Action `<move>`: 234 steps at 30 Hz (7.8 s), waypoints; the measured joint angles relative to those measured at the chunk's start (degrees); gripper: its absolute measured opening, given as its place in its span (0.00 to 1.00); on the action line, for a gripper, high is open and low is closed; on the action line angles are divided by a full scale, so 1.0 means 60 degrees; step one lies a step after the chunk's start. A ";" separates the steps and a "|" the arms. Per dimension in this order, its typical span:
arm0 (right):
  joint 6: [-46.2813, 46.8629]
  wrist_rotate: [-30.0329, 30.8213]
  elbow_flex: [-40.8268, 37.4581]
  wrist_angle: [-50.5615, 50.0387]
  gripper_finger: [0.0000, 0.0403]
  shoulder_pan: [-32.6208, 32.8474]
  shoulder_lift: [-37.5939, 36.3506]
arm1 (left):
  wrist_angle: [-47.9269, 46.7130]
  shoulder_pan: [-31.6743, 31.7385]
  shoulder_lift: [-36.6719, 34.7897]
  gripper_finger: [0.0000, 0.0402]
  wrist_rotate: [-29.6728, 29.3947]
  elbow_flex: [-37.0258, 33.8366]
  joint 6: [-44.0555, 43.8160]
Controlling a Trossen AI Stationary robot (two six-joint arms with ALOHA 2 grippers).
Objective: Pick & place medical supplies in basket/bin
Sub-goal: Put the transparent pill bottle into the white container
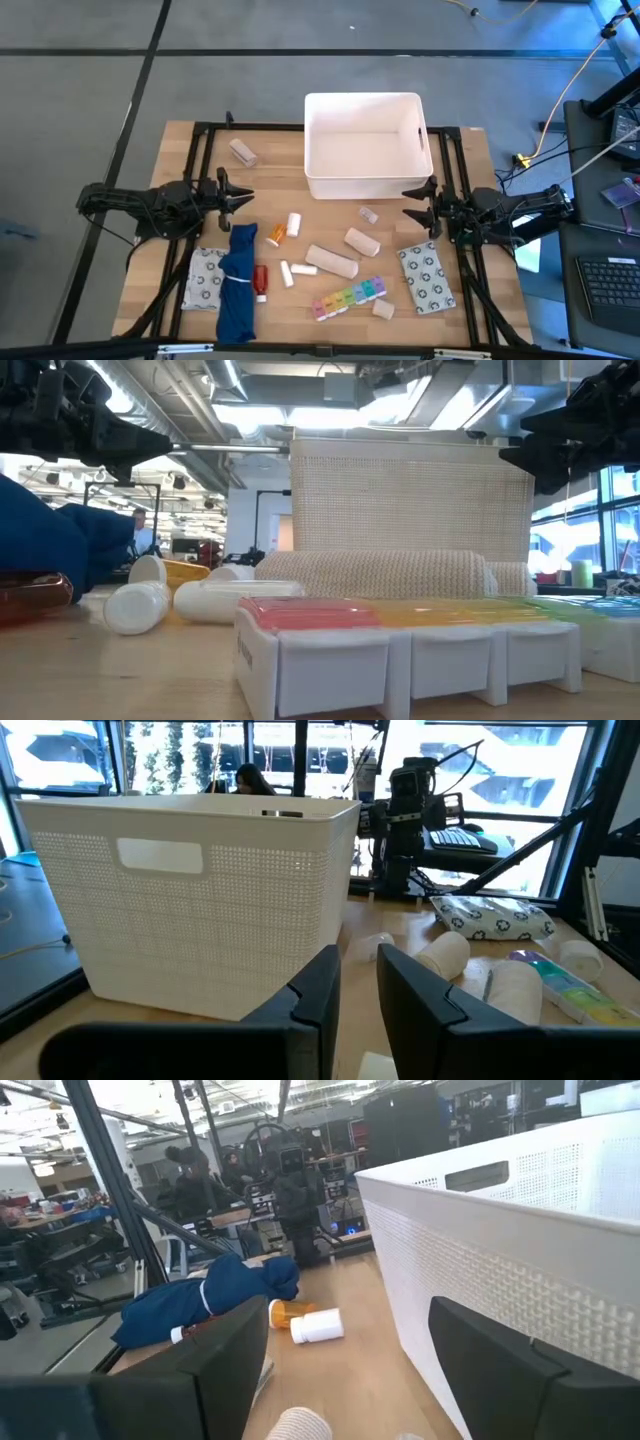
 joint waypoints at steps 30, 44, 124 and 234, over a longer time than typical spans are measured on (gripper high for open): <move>0.1302 0.2658 0.0004 0.1729 0.65 -0.0004 0.0007 | 0.0002 0.0000 0.0000 0.16 0.0017 -0.0004 -0.0154; 0.1006 0.2679 0.0000 0.1807 0.60 0.0000 0.0007 | 0.0004 -0.0002 0.0000 0.16 0.0010 -0.0002 -0.0504; 0.7210 0.1794 0.7742 -0.7642 0.66 0.2226 1.2790 | 0.0211 0.0000 0.0000 0.26 -0.3352 -0.0004 -0.0526; 0.2495 0.3659 0.1993 0.4560 0.70 0.1555 1.4374 | 0.0160 -0.0003 0.0000 0.28 -0.4325 -0.0004 -0.1282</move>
